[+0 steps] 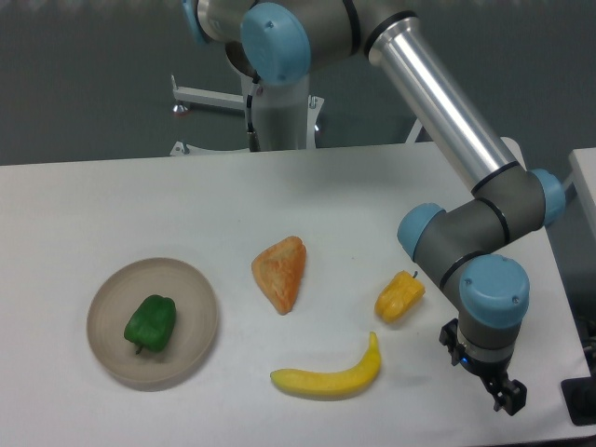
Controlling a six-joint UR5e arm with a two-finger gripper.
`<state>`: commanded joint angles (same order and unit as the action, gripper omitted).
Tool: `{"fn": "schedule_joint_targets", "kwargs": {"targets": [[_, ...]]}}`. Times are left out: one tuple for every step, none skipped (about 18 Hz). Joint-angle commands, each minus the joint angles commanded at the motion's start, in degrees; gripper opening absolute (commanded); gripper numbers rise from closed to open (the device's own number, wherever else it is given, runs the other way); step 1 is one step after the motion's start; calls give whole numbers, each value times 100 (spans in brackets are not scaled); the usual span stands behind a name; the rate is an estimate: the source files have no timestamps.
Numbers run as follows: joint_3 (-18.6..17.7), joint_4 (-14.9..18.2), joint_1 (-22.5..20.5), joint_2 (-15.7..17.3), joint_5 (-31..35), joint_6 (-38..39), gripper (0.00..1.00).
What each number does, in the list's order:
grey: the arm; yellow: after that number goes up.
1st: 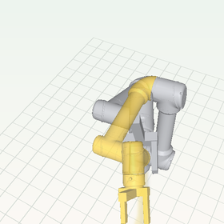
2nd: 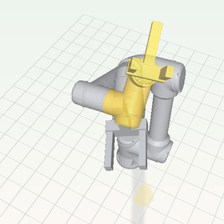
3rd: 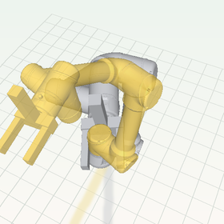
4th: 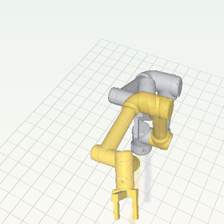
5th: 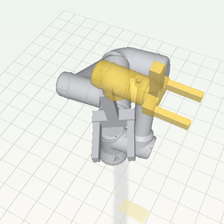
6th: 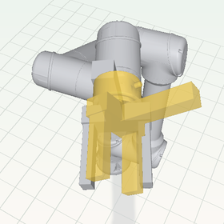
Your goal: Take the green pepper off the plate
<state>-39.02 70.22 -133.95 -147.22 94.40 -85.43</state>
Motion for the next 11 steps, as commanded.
{"fn": "schedule_joint_targets", "kwargs": {"targets": [[-35,-9,0,0,-18,0,100],[-35,-9,0,9,-27,17,100],[-35,-9,0,18,-18,35,100],[-44,-9,0,26,-18,79,100],[-44,0,9,35,-18,88,100],[-53,0,26,53,-35,105,100],[-88,17,44,88,-44,166,100],[-166,44,70,166,-44,289,100],[-245,44,96,237,-53,429,100],[-333,44,131,324,-88,579,100],[-438,53,158,438,-175,745,100]]}}
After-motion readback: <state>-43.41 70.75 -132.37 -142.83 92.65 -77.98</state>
